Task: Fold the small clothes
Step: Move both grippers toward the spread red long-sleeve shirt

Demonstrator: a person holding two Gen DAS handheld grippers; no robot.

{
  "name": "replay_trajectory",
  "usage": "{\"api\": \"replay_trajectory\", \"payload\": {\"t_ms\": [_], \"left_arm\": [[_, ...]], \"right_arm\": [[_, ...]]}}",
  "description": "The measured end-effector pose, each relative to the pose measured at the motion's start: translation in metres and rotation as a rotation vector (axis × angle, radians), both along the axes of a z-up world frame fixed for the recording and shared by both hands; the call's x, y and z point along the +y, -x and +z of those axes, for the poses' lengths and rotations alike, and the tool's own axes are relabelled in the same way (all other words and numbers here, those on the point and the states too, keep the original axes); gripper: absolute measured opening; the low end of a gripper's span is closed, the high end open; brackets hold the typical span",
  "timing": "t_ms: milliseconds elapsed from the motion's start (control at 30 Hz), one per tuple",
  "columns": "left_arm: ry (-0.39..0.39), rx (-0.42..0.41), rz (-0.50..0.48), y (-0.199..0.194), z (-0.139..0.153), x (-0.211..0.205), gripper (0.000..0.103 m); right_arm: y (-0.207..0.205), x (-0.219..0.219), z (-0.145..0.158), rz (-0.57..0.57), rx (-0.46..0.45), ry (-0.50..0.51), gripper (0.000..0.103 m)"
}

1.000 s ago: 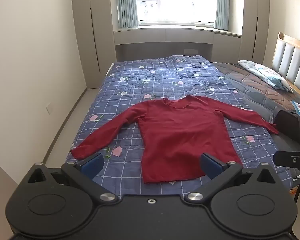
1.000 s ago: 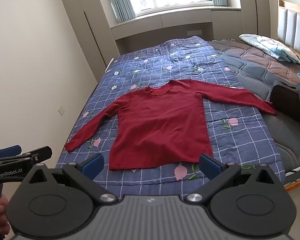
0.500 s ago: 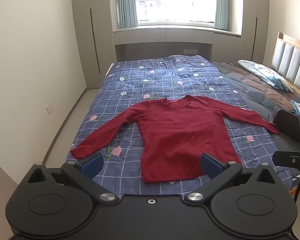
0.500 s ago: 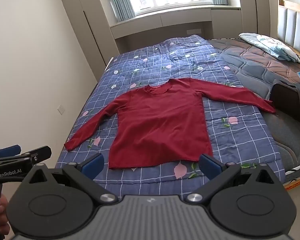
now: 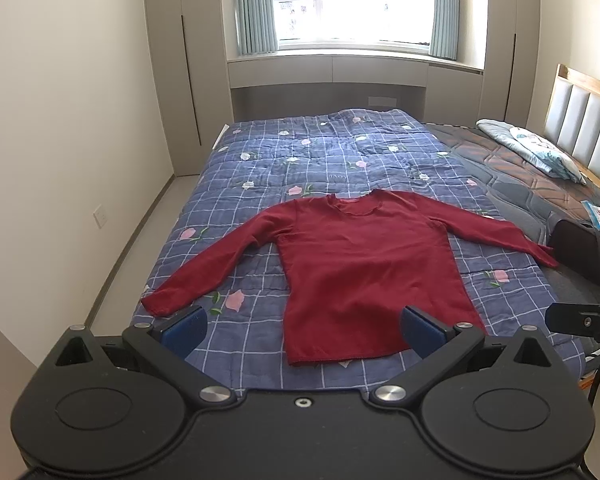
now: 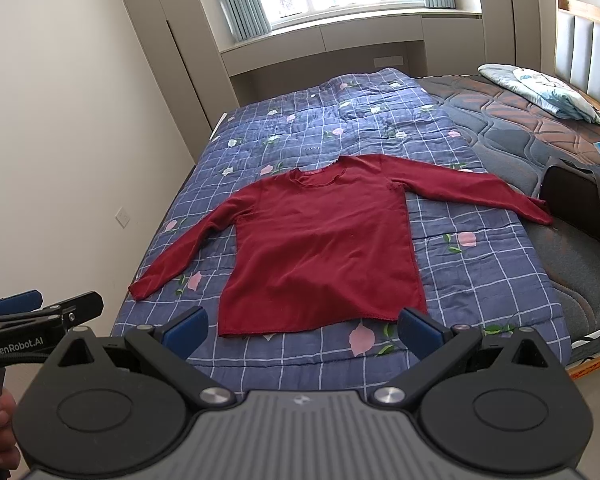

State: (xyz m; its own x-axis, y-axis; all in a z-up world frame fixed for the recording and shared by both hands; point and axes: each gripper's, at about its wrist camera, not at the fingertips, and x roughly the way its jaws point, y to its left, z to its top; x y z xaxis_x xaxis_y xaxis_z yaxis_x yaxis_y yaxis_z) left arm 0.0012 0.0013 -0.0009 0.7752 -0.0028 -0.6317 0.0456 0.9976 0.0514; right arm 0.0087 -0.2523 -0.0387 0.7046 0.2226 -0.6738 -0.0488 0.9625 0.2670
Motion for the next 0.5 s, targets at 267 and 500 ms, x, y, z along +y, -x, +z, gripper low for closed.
{"api": "replay_trajectory", "payload": {"t_ms": [267,500], "left_arm": [[0.000,-0.002,0.000,0.0000,0.0001,-0.0004,0.102],[0.000,0.002,0.000,0.0007,0.0009,-0.0013,0.103]], "right_arm": [[-0.0004,0.0001,-0.0006,0.000,0.001,0.000,0.103],[-0.0016,0.0019,-0.0027,-0.001,0.008,0.000,0.103]]}}
